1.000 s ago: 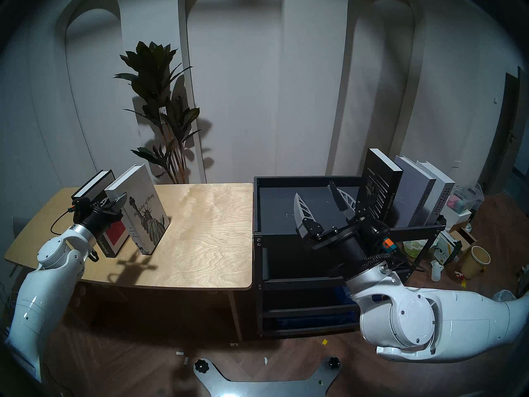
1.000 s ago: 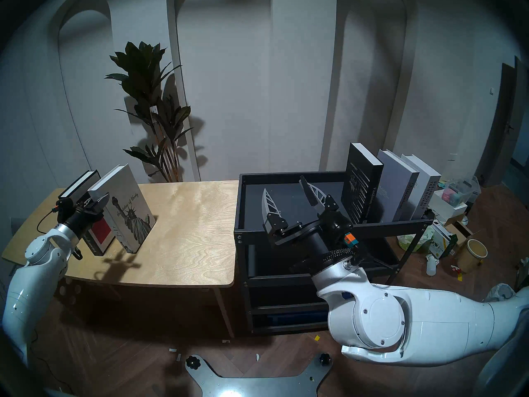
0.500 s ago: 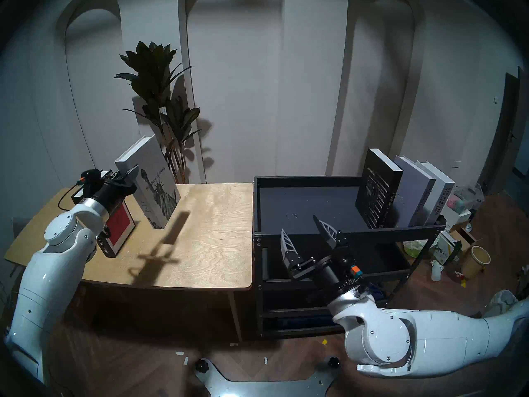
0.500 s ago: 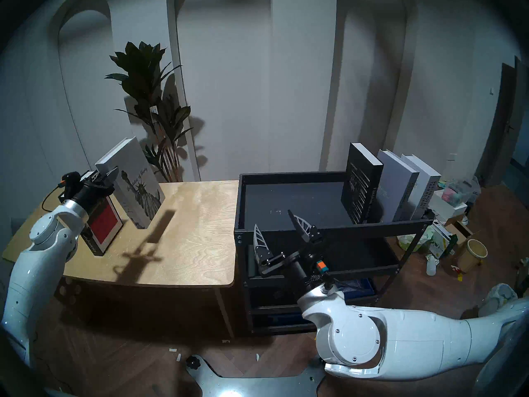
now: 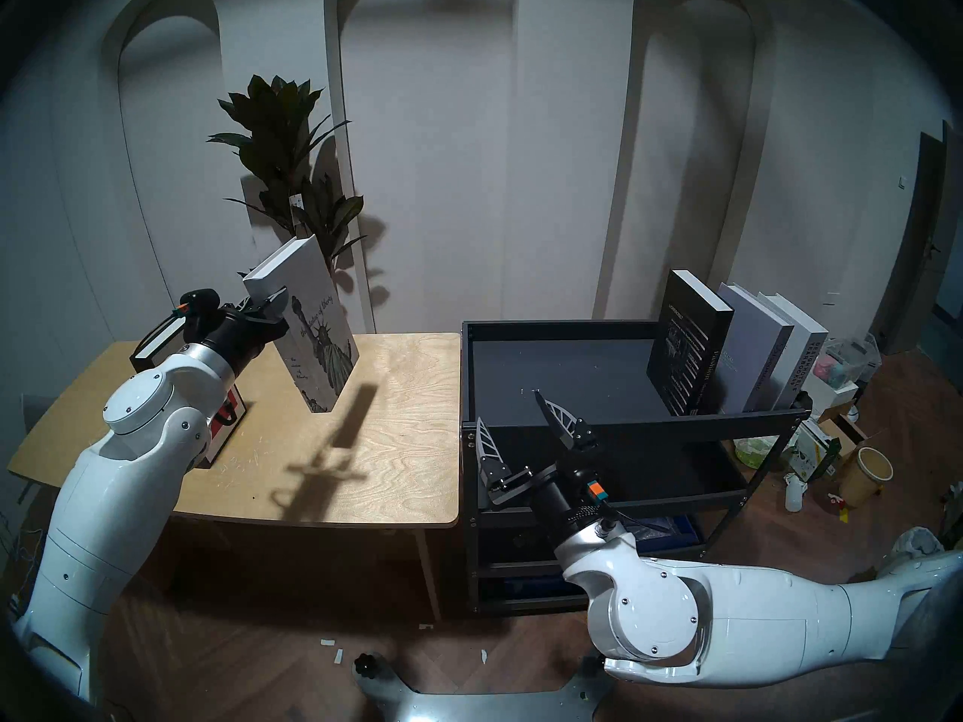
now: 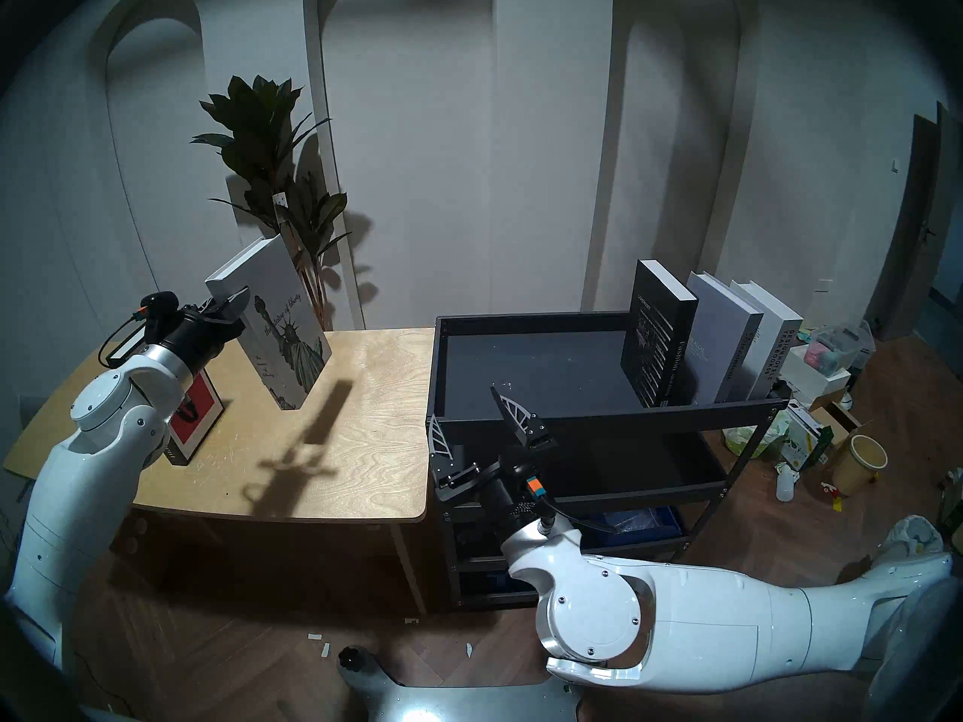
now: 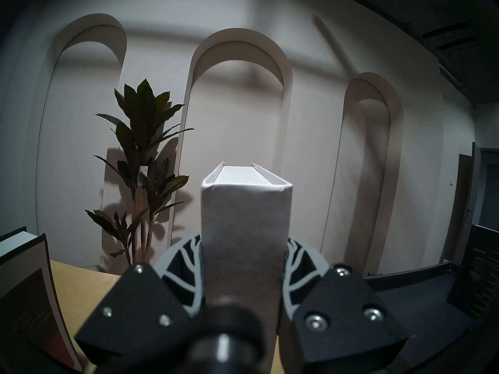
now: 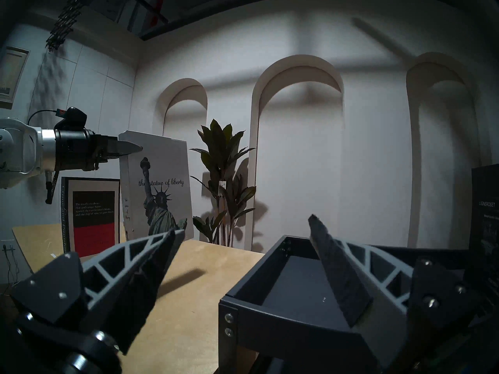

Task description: Move the books from the display table onto the shelf, standing them upright with spines facing out and tallest at one end

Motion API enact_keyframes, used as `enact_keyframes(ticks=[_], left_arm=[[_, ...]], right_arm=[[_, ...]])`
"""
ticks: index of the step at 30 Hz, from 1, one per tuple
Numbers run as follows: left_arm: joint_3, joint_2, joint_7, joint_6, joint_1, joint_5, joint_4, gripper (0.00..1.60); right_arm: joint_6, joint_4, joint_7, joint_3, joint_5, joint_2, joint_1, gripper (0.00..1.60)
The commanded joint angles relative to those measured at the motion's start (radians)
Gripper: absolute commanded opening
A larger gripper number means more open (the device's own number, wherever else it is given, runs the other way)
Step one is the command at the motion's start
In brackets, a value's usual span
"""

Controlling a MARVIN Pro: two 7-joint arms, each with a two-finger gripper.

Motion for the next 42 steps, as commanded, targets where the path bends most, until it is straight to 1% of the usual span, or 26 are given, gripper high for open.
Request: enact_keyframes(ticks=[1,3,5,6,9,10,13,14,16,18,20,22,24,26,28,30,32,34,36,38,40,41,42], left_arm=[[-0.025,-0.018,0.094,0.025,-0.016,-0.003,-0.079,0.00],[-0.030,-0.031,0.150,0.045,-0.018,-0.005,-0.118,0.00],[-0.033,-0.038,0.187,0.060,-0.019,-0.004,-0.146,0.00],[-0.033,-0.043,0.200,0.063,-0.020,-0.005,-0.160,0.00],[-0.031,-0.053,0.246,0.083,-0.021,-0.006,-0.198,0.00],[-0.031,-0.053,0.246,0.083,-0.021,-0.006,-0.198,0.00],[-0.023,-0.070,0.292,0.103,-0.022,-0.012,-0.246,0.00],[-0.012,-0.079,0.316,0.117,-0.023,-0.017,-0.274,0.00],[-0.006,-0.084,0.330,0.123,-0.023,-0.018,-0.286,0.00],[0.016,-0.100,0.370,0.145,-0.016,-0.029,-0.330,0.00],[0.022,-0.104,0.378,0.150,-0.016,-0.031,-0.336,0.00],[0.046,-0.118,0.419,0.172,-0.010,-0.042,-0.379,0.00],[0.053,-0.121,0.428,0.177,-0.010,-0.045,-0.390,0.00],[0.074,-0.134,0.473,0.196,-0.009,-0.055,-0.434,0.00],[0.079,-0.137,0.485,0.201,-0.010,-0.057,-0.443,0.00],[0.100,-0.150,0.540,0.224,-0.011,-0.068,-0.487,0.00],[0.104,-0.153,0.552,0.228,-0.011,-0.070,-0.494,0.00],[0.116,-0.164,0.598,0.244,-0.013,-0.078,-0.519,0.00],[0.120,-0.166,0.608,0.247,-0.013,-0.081,-0.523,0.00],[0.132,-0.178,0.650,0.260,-0.016,-0.090,-0.541,0.00],[0.136,-0.182,0.662,0.264,-0.016,-0.093,-0.546,0.00],[0.140,-0.185,0.674,0.268,-0.017,-0.096,-0.551,0.00],[0.142,-0.187,0.678,0.269,-0.017,-0.097,-0.553,0.00]], right_arm=[[0.028,0.015,0.001,0.002,-0.020,-0.103,0.043,1.60],[0.045,0.042,-0.004,-0.003,-0.027,-0.139,0.049,1.60],[0.056,0.063,-0.008,-0.005,-0.032,-0.167,0.053,1.60],[0.059,0.065,-0.008,-0.008,-0.035,-0.166,0.055,1.60],[0.072,0.084,-0.013,-0.012,-0.043,-0.198,0.060,1.60],[0.072,0.084,-0.013,-0.012,-0.043,-0.198,0.060,1.60],[0.089,0.106,-0.018,-0.018,-0.053,-0.236,0.067,1.60],[0.098,0.120,-0.020,-0.023,-0.059,-0.256,0.072,1.60],[0.103,0.126,-0.022,-0.026,-0.062,-0.264,0.075,1.60],[0.120,0.147,-0.023,-0.037,-0.072,-0.298,0.085,1.60],[0.124,0.149,-0.022,-0.040,-0.074,-0.302,0.088,1.60],[0.142,0.169,-0.022,-0.052,-0.083,-0.335,0.104,1.60],[0.147,0.174,-0.021,-0.054,-0.085,-0.342,0.109,1.60],[0.166,0.193,-0.018,-0.063,-0.093,-0.375,0.130,1.60],[0.171,0.196,-0.017,-0.067,-0.095,-0.381,0.136,1.60],[0.199,0.216,-0.015,-0.081,-0.106,-0.424,0.161,1.60],[0.206,0.219,-0.016,-0.083,-0.109,-0.432,0.166,1.60],[0.228,0.238,-0.021,-0.090,-0.114,-0.472,0.180,1.60],[0.231,0.238,-0.022,-0.093,-0.116,-0.473,0.183,1.60],[0.251,0.251,-0.029,-0.102,-0.123,-0.512,0.189,1.60],[0.256,0.249,-0.030,-0.107,-0.125,-0.512,0.193,1.60],[0.261,0.256,-0.034,-0.108,-0.127,-0.532,0.194,1.60],[0.262,0.253,-0.034,-0.110,-0.128,-0.531,0.195,1.60]])
